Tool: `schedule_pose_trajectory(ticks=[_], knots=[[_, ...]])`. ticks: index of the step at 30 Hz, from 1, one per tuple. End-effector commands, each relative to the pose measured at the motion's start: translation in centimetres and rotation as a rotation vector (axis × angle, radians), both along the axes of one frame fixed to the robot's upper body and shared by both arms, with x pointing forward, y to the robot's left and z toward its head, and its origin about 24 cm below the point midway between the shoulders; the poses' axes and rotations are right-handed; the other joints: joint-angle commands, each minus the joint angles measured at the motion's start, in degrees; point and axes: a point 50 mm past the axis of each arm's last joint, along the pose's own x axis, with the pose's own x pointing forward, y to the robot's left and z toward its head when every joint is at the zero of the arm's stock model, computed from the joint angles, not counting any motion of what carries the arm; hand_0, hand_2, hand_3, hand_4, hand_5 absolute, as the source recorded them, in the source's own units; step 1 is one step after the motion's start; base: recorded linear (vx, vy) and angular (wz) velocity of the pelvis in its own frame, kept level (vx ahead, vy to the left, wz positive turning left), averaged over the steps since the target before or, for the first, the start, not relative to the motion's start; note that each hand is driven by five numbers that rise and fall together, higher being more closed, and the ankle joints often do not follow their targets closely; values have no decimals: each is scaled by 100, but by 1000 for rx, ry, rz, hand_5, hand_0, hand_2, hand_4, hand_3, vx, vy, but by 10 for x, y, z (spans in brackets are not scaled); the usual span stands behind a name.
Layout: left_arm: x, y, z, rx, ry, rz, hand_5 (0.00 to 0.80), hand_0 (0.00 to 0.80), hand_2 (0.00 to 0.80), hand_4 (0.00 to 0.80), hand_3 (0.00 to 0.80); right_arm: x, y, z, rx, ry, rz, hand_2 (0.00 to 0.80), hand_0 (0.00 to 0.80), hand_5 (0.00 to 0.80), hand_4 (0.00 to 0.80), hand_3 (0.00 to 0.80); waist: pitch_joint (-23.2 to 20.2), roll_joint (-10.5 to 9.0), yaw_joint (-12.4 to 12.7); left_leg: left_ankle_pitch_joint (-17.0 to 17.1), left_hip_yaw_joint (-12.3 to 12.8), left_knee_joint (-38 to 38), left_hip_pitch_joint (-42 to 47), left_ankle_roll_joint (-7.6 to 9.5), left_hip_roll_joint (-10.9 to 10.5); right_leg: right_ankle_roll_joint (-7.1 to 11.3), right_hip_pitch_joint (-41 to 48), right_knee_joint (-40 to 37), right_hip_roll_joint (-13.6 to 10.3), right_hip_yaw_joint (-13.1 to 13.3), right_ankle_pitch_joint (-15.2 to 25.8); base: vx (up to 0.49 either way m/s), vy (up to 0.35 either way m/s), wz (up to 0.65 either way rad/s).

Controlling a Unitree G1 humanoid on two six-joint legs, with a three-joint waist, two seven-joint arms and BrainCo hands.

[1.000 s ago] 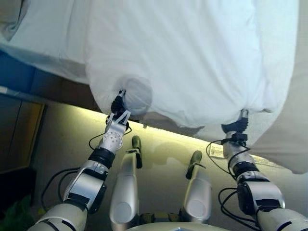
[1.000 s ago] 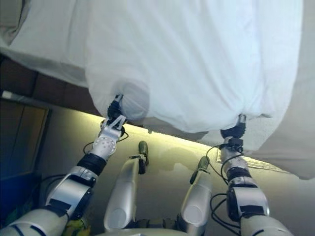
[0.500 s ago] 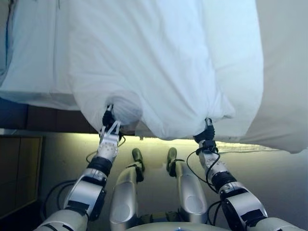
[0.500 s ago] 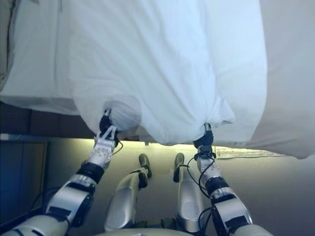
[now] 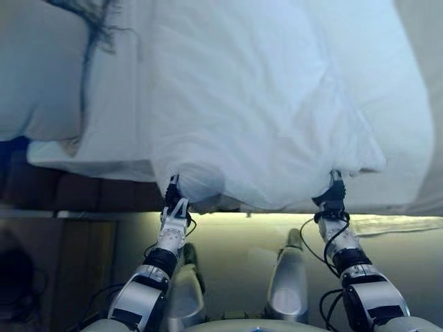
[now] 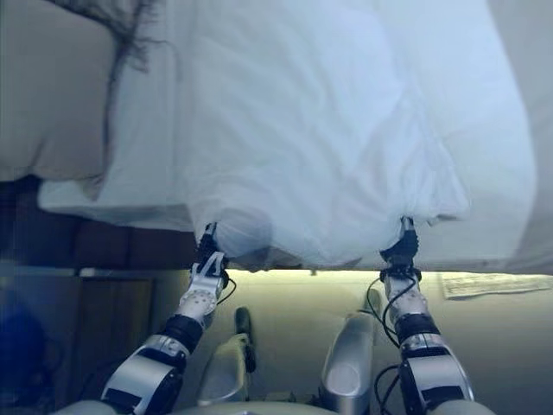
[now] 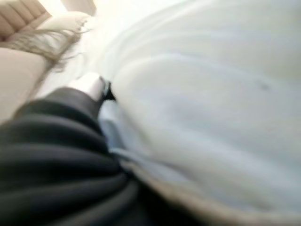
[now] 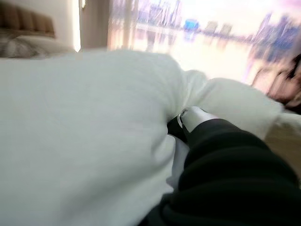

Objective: Make the bed neatly

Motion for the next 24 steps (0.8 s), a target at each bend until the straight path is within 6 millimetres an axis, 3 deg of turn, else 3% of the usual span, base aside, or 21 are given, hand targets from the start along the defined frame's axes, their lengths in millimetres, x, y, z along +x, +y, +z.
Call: schedule_pose_trajectory(ticks=[1, 3, 6, 7, 10, 13, 15, 16, 18, 21, 22, 24], knots=[[6, 6, 19, 39, -54, -8, 800, 800, 800, 800, 800, 2, 13, 6, 67, -62, 31, 800, 800, 800, 800, 800, -587, 20, 178, 122, -373, 407, -308, 203, 153, 162, 127, -182, -449, -254, 958, 127, 269, -22], [2, 20, 17, 70, -24, 22, 800, 800, 800, 800, 800, -11, 26, -7, 119, -40, 62, 800, 800, 800, 800, 800, -595, -72, 284, 50, -183, 314, -165, 349, 99, 152, -22, 187, -302, -407, 950, 59, 208, -48], [-2, 35, 14, 116, -12, 50, 800, 800, 800, 800, 800, -30, 43, -26, 191, -11, 84, 800, 800, 800, 800, 800, -694, -212, 281, 194, 24, 2, -95, 551, -28, 55, -44, 493, 390, -608, 424, -2, 115, -49], [2, 36, 16, 131, -18, 56, 800, 800, 800, 800, 800, -35, 45, -30, 213, -10, 88, 800, 800, 800, 800, 800, -713, -253, 257, 259, 115, -73, -124, 603, -78, -7, -21, 513, 771, -804, 241, -45, 18, -33], [14, 38, 26, 175, -44, 48, 800, 800, 800, 800, 800, -38, 50, -35, 246, -28, 80, 800, 800, 800, 800, 800, -637, -327, 168, 404, 118, -83, -280, 628, -142, -235, -135, 459, 1539, -974, 122, -64, -89, 1], [24, 33, 38, 189, -89, 26, 800, 800, 800, 800, 800, -25, 52, -24, 223, -64, 69, 800, 800, 800, 800, 800, -491, -323, 96, 504, 175, -39, -425, 569, -85, -428, -7, 104, 1769, -1008, 114, -155, -122, 80], [30, 26, 45, 181, -130, 13, 800, 800, 800, 800, 800, -16, 54, -13, 187, -90, 60, 800, 800, 800, 800, 800, -349, -369, -14, 414, 507, 441, -613, 420, 140, -521, 84, -51, 1720, -1183, 144, -94, -48, 45], [30, 25, 44, 165, -128, 14, 800, 800, 800, 800, 800, -14, 52, -10, 173, -90, 58, 800, 800, 800, 800, 800, -305, -365, -62, 506, 573, 712, -698, 293, 390, -571, 111, 4, 1697, -1227, 125, 33, 46, 33], [23, 27, 34, 155, -101, 30, 800, 800, 800, 800, 800, -17, 47, -9, 159, -79, 64, 800, 800, 800, 800, 800, -295, -326, -81, 724, 343, 776, -690, 104, 713, -589, 157, 110, 1702, -1137, 44, 155, 193, 36], [12, 25, 21, 125, -54, 61, 800, 800, 800, 800, 800, -22, 39, -11, 157, -71, 64, 800, 800, 800, 800, 800, -341, -269, -13, 1221, -283, 72, -585, -79, 1133, -496, 194, 67, 1683, -808, -13, 164, 327, -4], [11, 24, 20, 123, -53, 71, 800, 800, 800, 800, 800, -18, 37, -8, 149, -83, 64, 800, 800, 800, 800, 800, -332, -261, 28, 1321, -545, -152, -579, -108, 1216, -445, 169, 50, 1643, -673, -22, 67, 413, -24], [12, 22, 21, 121, -63, 79, 800, 800, 800, 800, 800, -5, 34, 2, 125, -109, 66, 800, 800, 800, 800, 800, -289, -232, 57, 1368, -728, -327, -597, -167, 1286, -363, 71, 82, 1506, -489, -40, 21, 454, -36]])
